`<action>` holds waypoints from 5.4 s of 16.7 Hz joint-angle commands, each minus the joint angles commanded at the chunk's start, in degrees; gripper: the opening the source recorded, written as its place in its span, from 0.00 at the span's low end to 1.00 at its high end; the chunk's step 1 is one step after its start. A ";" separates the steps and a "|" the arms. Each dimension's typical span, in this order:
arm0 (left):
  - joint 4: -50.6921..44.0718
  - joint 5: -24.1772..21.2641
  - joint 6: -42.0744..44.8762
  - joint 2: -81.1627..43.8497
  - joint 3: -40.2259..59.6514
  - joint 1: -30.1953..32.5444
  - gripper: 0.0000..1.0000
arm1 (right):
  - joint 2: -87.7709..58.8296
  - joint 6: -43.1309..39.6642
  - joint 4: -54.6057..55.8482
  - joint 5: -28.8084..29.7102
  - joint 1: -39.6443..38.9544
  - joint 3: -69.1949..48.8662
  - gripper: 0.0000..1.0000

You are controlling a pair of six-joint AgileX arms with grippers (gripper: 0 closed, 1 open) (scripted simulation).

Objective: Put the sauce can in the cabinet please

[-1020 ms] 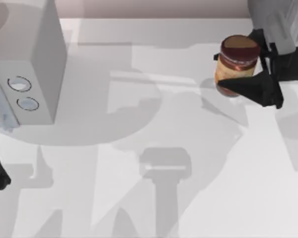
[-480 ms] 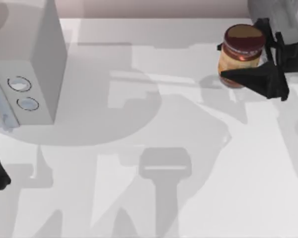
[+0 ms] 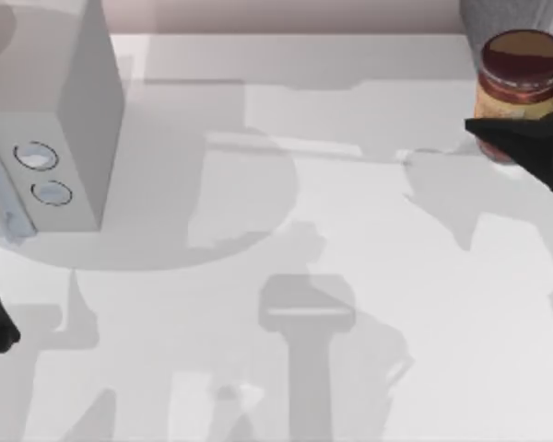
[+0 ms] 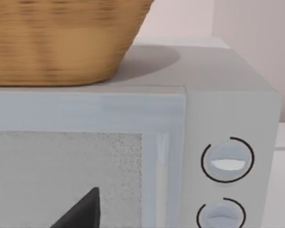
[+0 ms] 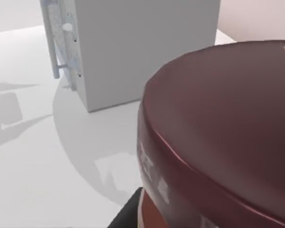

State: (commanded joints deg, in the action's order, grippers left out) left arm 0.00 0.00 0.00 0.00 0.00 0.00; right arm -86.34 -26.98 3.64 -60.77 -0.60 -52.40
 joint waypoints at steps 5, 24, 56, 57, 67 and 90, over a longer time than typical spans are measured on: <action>0.00 0.00 0.00 0.00 0.00 0.00 1.00 | 30.08 10.46 0.60 20.05 1.80 16.88 0.00; 0.00 0.00 0.00 0.00 0.00 0.00 1.00 | 86.06 27.01 -3.59 60.64 0.66 52.30 0.00; 0.00 0.00 0.00 0.00 0.00 0.00 1.00 | 8.96 28.06 -33.18 72.22 -10.40 -54.38 0.00; 0.00 0.00 0.00 0.00 0.00 0.00 1.00 | 8.27 28.10 -33.08 72.09 -10.24 -55.06 0.00; 0.00 0.00 0.00 0.00 0.00 0.00 1.00 | -15.53 27.89 -29.74 68.33 -6.95 -74.45 0.00; 0.00 0.00 0.00 0.00 0.00 0.00 1.00 | -20.44 28.02 -28.53 67.71 -5.43 -79.17 1.00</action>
State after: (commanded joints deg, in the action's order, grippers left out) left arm 0.00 0.00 0.00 0.00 0.00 0.00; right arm -106.77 1.03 -24.90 6.95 -6.04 -131.57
